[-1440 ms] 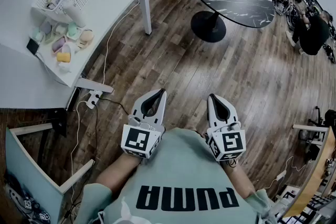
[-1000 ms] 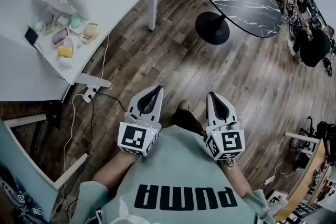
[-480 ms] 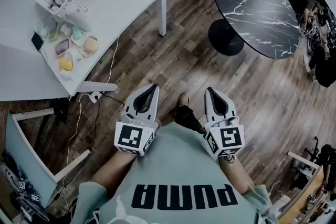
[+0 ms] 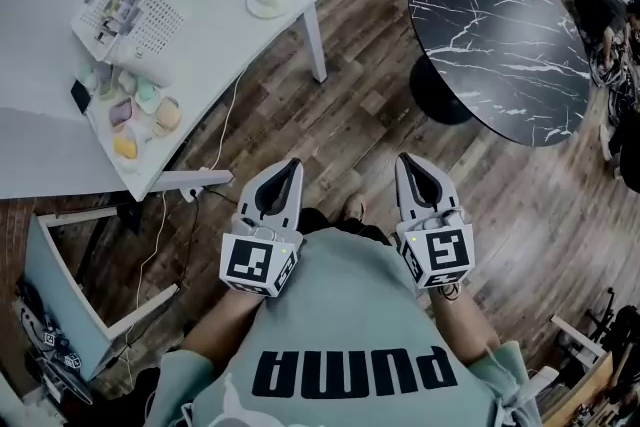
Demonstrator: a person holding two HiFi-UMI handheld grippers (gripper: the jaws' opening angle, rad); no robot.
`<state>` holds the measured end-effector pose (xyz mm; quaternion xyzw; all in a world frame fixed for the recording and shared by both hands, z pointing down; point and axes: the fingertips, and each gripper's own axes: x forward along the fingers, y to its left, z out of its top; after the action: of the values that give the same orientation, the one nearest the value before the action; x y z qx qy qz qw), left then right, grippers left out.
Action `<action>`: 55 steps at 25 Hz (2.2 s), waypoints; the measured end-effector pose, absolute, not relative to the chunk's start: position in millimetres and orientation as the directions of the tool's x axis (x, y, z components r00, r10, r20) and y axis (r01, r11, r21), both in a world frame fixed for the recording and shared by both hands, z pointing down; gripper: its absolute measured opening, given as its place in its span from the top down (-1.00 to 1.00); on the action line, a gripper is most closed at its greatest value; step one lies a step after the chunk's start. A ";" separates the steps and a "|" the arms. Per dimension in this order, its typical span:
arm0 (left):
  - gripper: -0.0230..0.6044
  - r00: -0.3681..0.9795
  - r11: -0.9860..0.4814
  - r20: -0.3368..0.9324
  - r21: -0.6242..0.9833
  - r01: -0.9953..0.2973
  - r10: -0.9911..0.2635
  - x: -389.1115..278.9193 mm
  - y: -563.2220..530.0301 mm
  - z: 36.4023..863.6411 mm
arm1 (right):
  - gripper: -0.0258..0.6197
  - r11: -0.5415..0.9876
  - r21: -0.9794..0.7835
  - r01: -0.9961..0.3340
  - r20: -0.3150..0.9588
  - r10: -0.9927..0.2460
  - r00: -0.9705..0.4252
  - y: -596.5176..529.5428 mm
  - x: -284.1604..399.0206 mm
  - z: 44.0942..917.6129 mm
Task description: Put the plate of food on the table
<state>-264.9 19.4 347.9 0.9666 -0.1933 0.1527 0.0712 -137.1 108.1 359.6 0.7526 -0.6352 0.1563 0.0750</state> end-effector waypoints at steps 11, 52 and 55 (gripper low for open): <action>0.91 0.873 -0.895 0.320 0.133 -0.427 -0.369 -218.5 -44.3 363.6 | 0.90 -0.165 -0.090 -0.982 0.376 -0.919 0.120 52.3 -104.2 374.4; 0.91 0.786 -0.675 0.487 0.433 -0.597 -0.382 -167.9 -397.0 453.8 | 0.90 -0.086 -0.192 -0.978 0.539 -0.842 -0.032 -310.1 -5.8 413.3; 0.91 0.760 -0.619 0.519 0.463 -0.635 -0.391 -166.0 -407.2 466.2 | 0.90 -0.043 -0.216 -0.975 0.560 -0.824 -0.088 -326.1 3.4 429.3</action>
<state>-166.0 -407.2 466.2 0.8800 -0.2915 0.1869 0.3251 3.4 -326.1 429.3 0.6624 -0.6790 0.2878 0.1318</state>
